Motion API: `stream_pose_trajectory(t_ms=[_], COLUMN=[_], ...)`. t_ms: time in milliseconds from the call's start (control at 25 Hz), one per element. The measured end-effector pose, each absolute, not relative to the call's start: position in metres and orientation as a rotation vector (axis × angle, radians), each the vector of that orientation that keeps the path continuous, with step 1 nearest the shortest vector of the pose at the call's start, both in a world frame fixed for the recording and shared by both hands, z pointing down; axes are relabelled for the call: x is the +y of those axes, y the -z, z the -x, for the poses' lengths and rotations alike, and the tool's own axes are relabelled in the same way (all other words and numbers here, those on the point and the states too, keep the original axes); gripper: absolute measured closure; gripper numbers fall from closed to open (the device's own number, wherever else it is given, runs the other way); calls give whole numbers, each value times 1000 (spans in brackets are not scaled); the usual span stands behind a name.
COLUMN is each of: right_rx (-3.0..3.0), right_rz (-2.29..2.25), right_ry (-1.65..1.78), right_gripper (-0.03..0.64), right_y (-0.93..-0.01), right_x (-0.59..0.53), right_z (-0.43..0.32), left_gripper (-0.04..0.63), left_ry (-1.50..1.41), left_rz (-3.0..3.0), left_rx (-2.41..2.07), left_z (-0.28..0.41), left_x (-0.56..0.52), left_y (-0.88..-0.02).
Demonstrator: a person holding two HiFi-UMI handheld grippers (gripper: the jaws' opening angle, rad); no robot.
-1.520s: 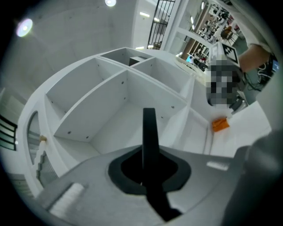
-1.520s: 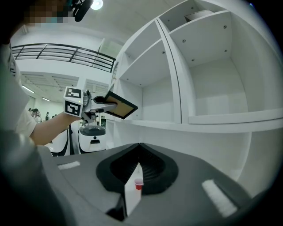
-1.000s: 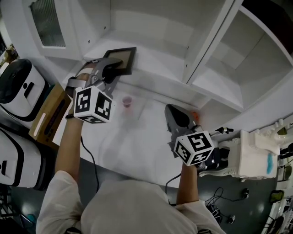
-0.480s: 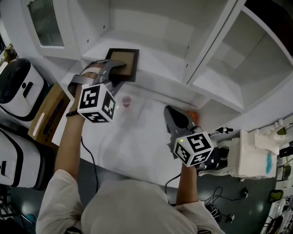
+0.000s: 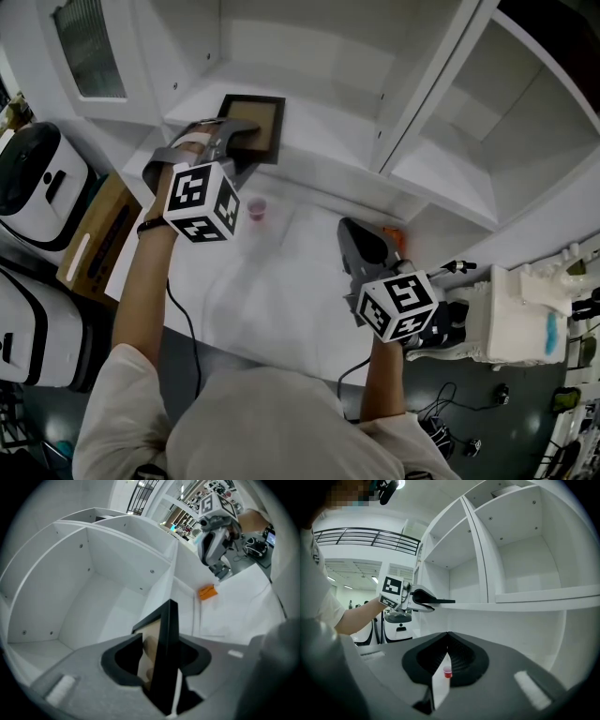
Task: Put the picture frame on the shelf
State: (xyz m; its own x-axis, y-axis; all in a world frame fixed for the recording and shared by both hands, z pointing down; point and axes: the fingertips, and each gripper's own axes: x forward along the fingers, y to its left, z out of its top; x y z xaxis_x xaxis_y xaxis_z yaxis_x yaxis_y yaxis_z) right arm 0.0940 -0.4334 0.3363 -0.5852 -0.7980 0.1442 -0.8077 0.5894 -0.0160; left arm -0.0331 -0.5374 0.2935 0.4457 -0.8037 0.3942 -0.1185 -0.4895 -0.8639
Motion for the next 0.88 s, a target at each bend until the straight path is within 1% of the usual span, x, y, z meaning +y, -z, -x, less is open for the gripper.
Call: stream_pose_trajectory(t_ms=[200, 360, 760, 880], right_rx=[-2687, -2687, -2688, -2688], right_rz=[-1378, -1387, -1389, -1379], right_ry=[-127, -125, -147, -148], right_gripper=[611, 611, 611, 611], right_y=[-337, -334, -340, -342], right_x=[-434, -435, -440, -441], right_z=[-100, -104, -107, -107], left_gripper=[338, 297, 255, 253], left_ry=[1147, 1184, 1223, 1226], left_rz=[1891, 1905, 1891, 1893], left_rx=[731, 693, 673, 680], left_z=[29, 26, 21, 21], left_x=[-543, -546, -564, -570], left_y=[-304, -308, -314, -314])
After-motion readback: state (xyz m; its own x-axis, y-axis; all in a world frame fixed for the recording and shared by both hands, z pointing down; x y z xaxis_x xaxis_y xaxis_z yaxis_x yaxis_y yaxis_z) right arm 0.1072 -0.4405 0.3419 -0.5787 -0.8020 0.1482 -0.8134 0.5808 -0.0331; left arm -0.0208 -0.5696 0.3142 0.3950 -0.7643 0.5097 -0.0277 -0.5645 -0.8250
